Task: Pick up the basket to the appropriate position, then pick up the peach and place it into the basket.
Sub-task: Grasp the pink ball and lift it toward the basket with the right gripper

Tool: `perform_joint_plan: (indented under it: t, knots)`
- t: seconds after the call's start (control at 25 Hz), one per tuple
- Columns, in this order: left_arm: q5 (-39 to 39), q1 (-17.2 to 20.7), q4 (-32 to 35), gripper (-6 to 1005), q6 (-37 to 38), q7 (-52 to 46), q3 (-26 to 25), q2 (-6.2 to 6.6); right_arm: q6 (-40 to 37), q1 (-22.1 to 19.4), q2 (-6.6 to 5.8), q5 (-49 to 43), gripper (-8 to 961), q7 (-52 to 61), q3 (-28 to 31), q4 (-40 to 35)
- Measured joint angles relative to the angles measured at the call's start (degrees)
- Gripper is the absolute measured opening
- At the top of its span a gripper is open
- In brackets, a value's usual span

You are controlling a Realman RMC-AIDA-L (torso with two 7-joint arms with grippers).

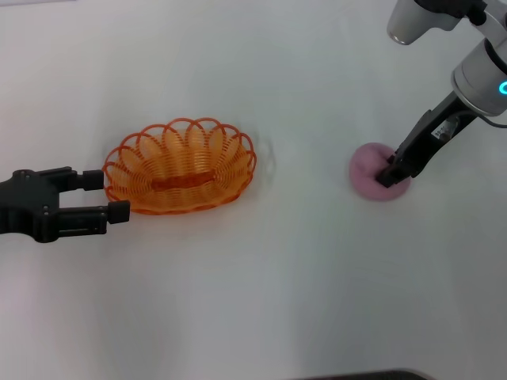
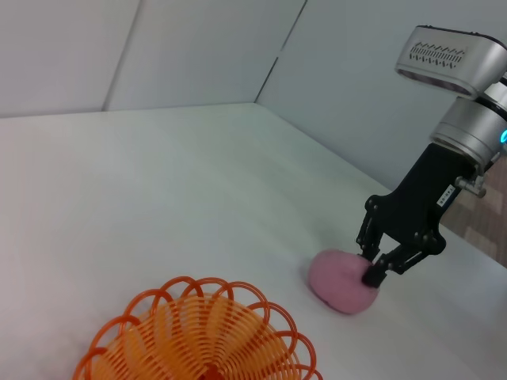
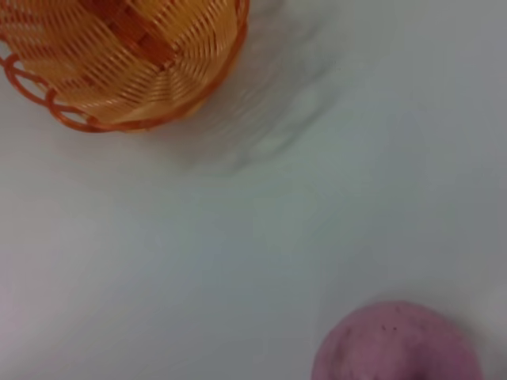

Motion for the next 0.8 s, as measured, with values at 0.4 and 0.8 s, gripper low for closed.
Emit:
perform_joint_plan:
  t: [0.4,0.8]
  knots:
    - [0.04,-0.09,0.0,848,-0.16,-0.56,0.1,0.0,0.03,0.11,-0.89,2.43,86,-0.68,1.42,-0.59]
    - [0.07,-0.1,0.0,847,-0.17,-1.14,0.21,0.0,-3.96,-0.7,-3.67,23.01,72,-7.41,10.04,-3.53]
